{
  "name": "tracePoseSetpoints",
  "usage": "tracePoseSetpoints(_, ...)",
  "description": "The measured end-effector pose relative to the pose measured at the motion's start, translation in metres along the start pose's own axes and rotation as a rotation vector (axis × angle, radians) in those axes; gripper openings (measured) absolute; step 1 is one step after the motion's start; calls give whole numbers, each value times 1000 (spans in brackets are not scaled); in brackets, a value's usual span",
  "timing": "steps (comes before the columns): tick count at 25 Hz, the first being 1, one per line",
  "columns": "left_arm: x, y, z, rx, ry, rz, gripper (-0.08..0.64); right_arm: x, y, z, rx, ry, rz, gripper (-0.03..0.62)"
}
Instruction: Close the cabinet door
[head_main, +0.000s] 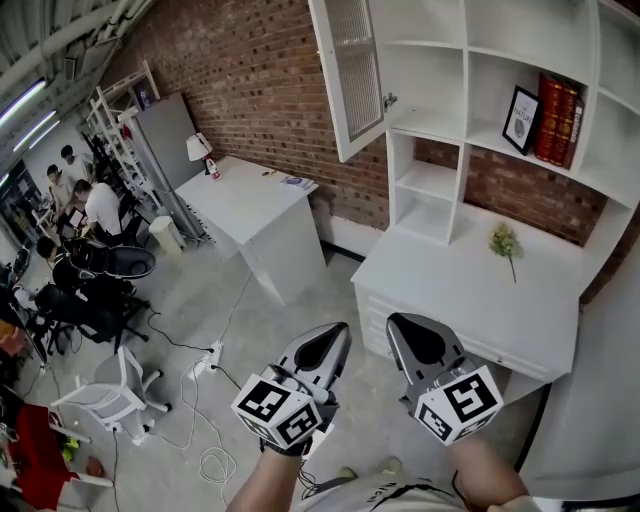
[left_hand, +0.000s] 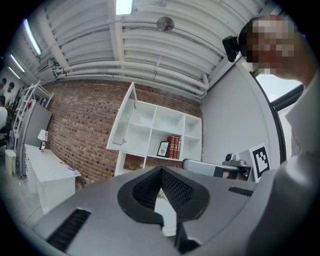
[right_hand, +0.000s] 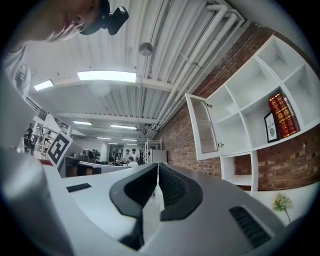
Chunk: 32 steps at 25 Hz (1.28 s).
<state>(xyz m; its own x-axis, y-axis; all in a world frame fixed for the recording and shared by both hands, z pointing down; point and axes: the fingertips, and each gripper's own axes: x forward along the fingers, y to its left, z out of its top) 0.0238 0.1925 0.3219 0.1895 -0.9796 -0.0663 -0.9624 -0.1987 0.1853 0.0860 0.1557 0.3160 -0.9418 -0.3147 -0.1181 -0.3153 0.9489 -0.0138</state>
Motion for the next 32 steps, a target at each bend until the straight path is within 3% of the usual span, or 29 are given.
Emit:
tracePoseSetpoints(8,13,-10,-13,0,20,31,11,-7,-18,-7,8,3,-2,20)
tracePoseSetpoints(16,33,12,-16,-1,7,24,11,17,-33,-19,0,33,-7,20)
tracePoseSetpoints(24,70,71,-9,-9,-13,-4,11,78,-58,-29,-37,55,-38,20)
tracePoseSetpoints(32,109,164,7,1,-4,-42,11,176,-80,-39,-54,66,-92,20)
